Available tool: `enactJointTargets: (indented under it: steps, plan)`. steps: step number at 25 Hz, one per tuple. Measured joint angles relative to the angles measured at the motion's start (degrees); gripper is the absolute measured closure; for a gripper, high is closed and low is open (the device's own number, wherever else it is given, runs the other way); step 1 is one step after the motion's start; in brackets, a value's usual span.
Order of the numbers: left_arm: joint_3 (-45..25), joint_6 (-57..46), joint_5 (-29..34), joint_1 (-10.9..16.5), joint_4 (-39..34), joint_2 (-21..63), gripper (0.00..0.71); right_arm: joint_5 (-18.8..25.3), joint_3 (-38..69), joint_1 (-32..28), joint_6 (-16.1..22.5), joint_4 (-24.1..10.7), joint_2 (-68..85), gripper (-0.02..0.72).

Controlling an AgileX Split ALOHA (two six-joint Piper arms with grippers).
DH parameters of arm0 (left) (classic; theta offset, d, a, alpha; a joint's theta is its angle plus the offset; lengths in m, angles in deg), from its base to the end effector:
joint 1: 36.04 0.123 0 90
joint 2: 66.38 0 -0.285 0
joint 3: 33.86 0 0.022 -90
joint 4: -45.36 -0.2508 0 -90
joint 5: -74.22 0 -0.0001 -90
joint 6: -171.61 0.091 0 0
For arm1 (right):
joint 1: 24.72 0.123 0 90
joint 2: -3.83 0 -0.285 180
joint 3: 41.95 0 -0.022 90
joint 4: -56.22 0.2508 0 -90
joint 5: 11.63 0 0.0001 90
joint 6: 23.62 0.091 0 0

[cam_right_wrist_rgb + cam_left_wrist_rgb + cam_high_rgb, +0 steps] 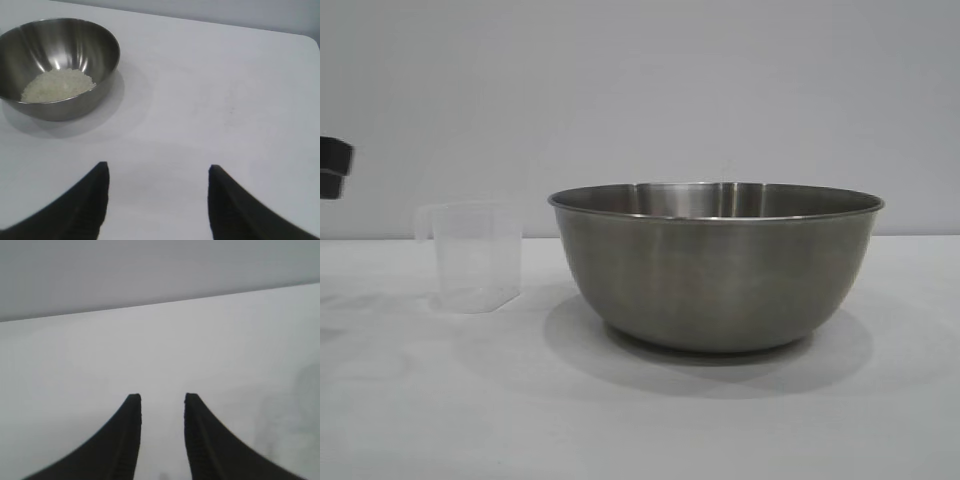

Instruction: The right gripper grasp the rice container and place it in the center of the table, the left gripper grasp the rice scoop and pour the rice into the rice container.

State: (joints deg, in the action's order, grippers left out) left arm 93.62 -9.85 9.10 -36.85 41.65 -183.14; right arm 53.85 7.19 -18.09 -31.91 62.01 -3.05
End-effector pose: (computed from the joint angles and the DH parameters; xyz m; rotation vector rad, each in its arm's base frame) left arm 0.2845 -0.0094 0.1128 0.0561 1.8179 -0.0621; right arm -0.0109 0.0071 0.2683 -0.2850 2.0986 0.1051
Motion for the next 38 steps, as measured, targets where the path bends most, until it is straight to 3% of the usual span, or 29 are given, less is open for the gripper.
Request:
enactJointTargets:
  steps: [6,14,22,32,38]
  plan:
    - [0.00,-0.12,0.00,4.53,-6.15,5.84,0.502,0.00,0.00,0.00,0.00,0.00,0.00,0.332]
    - [0.00,0.64,0.00,4.67,-10.93,13.73,0.502,0.00,0.00,0.00,0.00,0.00,0.00,0.332]
    - [-0.11,2.09,0.08,4.67,-17.99,15.04,0.502,0.00,0.00,0.00,0.00,0.00,0.00,0.332]
    - [-0.32,2.03,0.26,4.67,-19.44,18.36,0.502,0.00,0.00,0.00,0.00,0.00,0.00,0.332]
    - [-0.57,0.70,9.42,4.67,-20.23,19.46,0.502,0.00,0.00,0.00,0.00,0.00,0.00,0.332]
